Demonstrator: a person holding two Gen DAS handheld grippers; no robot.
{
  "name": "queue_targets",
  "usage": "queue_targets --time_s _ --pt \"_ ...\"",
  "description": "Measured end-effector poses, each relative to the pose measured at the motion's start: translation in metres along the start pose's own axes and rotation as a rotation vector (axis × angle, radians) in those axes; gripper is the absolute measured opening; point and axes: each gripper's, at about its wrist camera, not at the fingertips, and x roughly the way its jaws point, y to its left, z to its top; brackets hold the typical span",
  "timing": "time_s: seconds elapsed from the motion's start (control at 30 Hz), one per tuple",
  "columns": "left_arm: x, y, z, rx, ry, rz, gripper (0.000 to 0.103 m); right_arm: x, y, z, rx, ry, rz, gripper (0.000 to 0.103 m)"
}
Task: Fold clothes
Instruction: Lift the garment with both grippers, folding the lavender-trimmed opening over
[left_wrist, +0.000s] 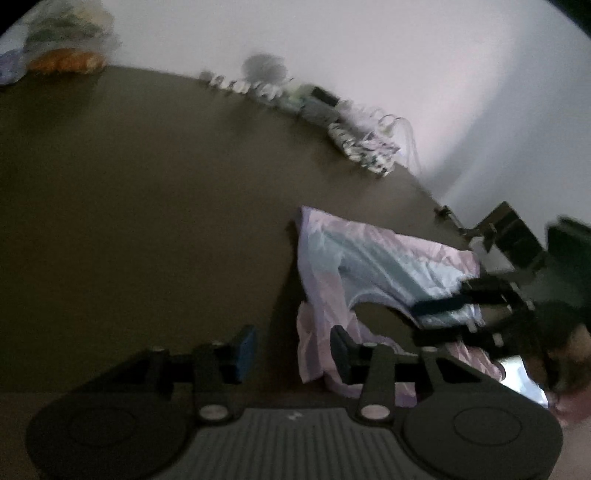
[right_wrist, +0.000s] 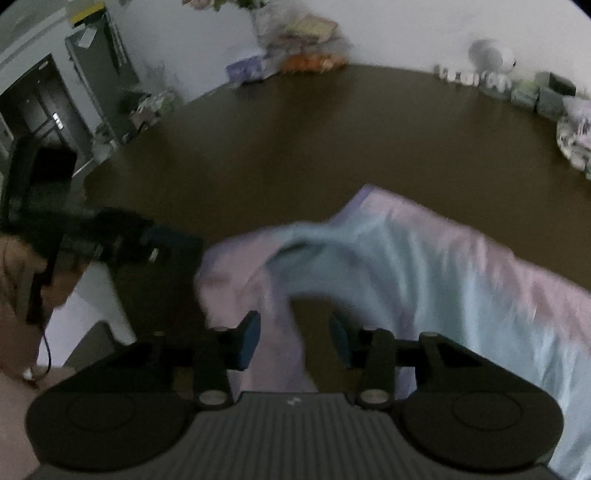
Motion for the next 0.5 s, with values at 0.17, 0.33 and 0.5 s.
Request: queue_targets --time_s 0.17,0.33,0.5 --pt "-0.008 -0.012 -0.001 -0.031 0.008 0.033 0.04 -0.009 0.021 -0.03 -0.066 -0.008 0.0 0.041" --pt "0.001 -0.026 0.003 -0.084 0.064 0.102 0.03 -0.006 0.038 -0.045 -0.126 -0.03 -0.019 0.039" --pt "0.017 -0.029 0.002 -0.127 0.118 0.151 0.014 -0.004 0.047 -0.058 -0.177 -0.051 -0.016 0.037"
